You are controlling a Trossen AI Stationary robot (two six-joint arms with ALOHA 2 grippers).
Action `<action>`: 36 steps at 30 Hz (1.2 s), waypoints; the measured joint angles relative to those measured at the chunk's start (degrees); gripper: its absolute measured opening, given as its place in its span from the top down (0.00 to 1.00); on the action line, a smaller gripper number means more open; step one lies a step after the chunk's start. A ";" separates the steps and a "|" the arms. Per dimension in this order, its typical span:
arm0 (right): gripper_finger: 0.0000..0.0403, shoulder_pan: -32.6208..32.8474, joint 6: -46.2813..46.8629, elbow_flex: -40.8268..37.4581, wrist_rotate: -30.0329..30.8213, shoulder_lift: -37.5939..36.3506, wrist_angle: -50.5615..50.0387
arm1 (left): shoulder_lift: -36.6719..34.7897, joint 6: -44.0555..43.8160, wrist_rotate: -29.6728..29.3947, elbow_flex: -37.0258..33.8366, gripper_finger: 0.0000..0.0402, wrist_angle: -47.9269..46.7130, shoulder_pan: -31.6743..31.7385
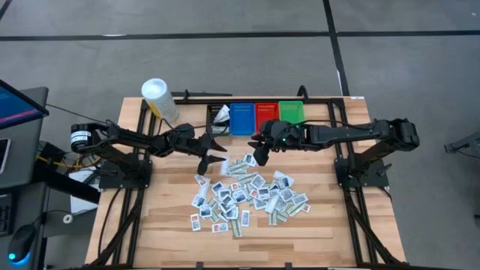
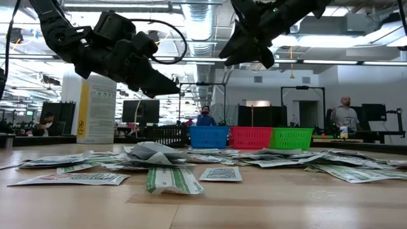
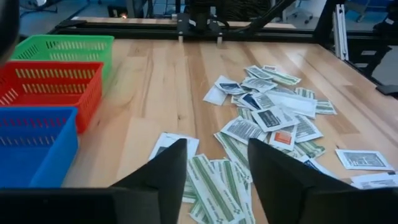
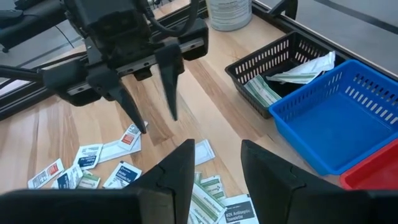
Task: Pick & Place First Aid Supplies
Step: Put the green bandage pack in the black bin
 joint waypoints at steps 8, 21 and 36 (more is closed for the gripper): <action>0.69 1.44 0.00 0.00 0.14 0.00 0.00 | 2.82 3.00 -4.36 -0.02 0.52 -1.95 0.00; 0.69 3.71 0.06 0.00 1.90 0.02 -0.11 | 18.17 3.09 -5.24 -0.02 0.53 1.92 -2.13; 0.69 3.97 0.63 0.00 2.03 0.02 -0.10 | 24.49 3.22 -8.19 0.26 0.60 5.29 -4.50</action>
